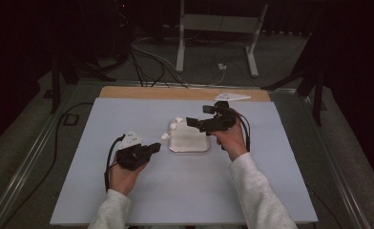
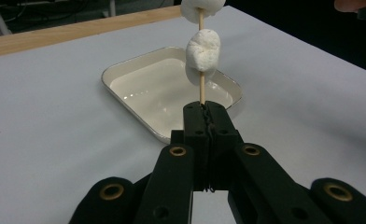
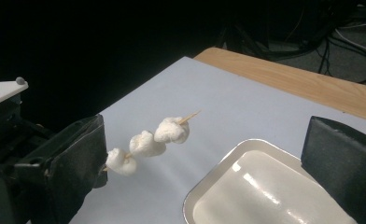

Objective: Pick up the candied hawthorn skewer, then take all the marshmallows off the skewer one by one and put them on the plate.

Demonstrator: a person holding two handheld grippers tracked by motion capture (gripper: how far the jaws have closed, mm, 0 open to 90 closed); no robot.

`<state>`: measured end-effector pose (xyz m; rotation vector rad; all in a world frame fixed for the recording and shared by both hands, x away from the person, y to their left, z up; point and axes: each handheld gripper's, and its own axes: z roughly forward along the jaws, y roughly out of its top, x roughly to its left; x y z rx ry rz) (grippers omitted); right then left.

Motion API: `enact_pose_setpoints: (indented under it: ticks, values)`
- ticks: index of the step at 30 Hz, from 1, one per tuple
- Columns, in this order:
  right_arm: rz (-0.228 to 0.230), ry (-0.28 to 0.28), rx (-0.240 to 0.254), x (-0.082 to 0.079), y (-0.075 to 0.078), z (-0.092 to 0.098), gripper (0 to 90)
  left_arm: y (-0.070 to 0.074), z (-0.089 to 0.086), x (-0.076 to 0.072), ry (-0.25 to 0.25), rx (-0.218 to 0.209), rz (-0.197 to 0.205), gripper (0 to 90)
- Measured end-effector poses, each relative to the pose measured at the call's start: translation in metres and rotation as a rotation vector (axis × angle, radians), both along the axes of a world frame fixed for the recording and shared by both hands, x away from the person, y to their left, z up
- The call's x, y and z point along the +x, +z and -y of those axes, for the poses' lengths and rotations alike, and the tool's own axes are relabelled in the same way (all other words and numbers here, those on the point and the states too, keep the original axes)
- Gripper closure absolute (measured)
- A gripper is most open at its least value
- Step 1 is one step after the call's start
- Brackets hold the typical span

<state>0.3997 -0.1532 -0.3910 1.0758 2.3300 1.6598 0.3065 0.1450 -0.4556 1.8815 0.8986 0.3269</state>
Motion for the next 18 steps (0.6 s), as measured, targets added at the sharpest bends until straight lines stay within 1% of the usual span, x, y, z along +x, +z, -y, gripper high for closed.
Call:
enact_pose_setpoints:
  ticks: [3,9,16,17,18]
  values:
    - [-0.013,0.005,0.002,0.002,-0.002,-0.001,0.0,0.000,0.001,0.000,-0.004,0.000,0.001,90.0]
    - [-0.058,0.010,0.007,0.005,-0.007,-0.004,0.0,0.000,0.002,0.000,-0.008,0.001,0.005,90.0]
    - [-0.071,0.016,0.004,0.007,-0.010,-0.007,0.8,0.000,0.003,0.000,-0.014,-0.001,0.006,90.0]
    - [-0.079,0.018,0.006,0.008,-0.011,-0.007,3.0,0.001,0.003,0.000,-0.013,-0.004,0.006,90.0]
    - [-0.079,0.018,0.006,0.008,-0.011,-0.007,3.0,0.001,0.004,0.000,-0.014,-0.004,0.006,90.0]
